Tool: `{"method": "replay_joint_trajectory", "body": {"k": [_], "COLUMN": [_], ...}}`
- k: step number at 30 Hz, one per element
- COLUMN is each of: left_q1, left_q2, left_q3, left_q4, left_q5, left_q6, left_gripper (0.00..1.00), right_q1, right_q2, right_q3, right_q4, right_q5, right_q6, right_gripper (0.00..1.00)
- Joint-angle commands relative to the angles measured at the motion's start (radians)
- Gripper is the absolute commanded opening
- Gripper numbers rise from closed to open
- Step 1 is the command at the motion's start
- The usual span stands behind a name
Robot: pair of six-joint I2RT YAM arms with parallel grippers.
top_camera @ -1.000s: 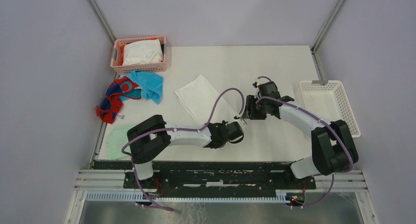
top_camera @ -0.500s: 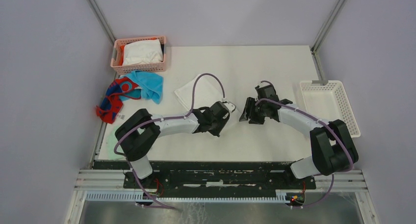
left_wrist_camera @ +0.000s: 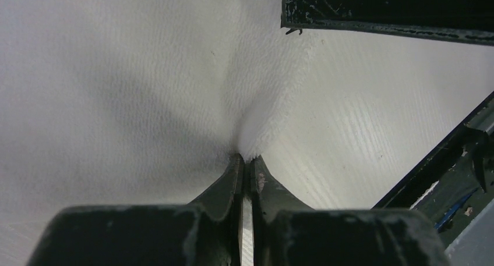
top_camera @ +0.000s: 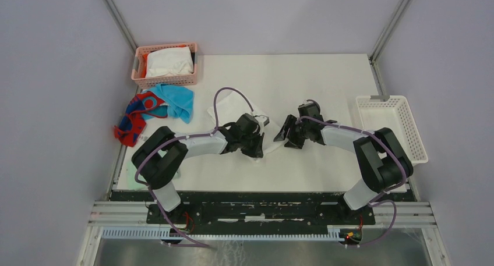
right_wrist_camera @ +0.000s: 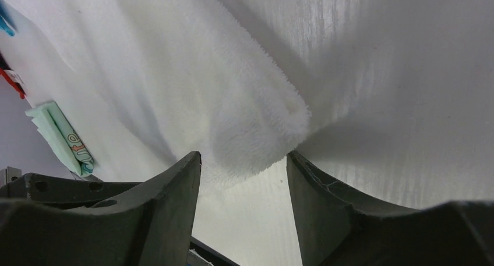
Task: Roll the towels
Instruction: Roll the towel at the center of the board.
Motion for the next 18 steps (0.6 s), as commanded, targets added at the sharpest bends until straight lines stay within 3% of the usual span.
{"method": "replay_joint_trajectory", "body": {"k": [1, 9, 14, 18], "left_q1": [0.018, 0.017, 0.004, -0.037], "left_q2": [-0.045, -0.039, -0.057, -0.089], "left_q3": [-0.018, -0.038, -0.045, -0.043], "left_q4": [0.074, 0.082, 0.07, 0.058], "left_q5": [0.067, 0.072, 0.042, -0.018], "left_q6": [-0.07, -0.073, -0.068, -0.046], "left_gripper": [0.06, 0.08, 0.14, 0.25], "right_q1": [0.008, 0.008, 0.018, 0.027], "right_q2": [0.023, 0.038, 0.027, 0.055], "right_q3": [-0.006, 0.006, 0.063, 0.126], "right_q4": [0.062, 0.051, -0.095, -0.208], "right_q5": [0.04, 0.131, 0.189, 0.197], "right_q6": [0.071, 0.104, 0.104, 0.109], "right_gripper": [0.64, 0.51, 0.34, 0.17]}}
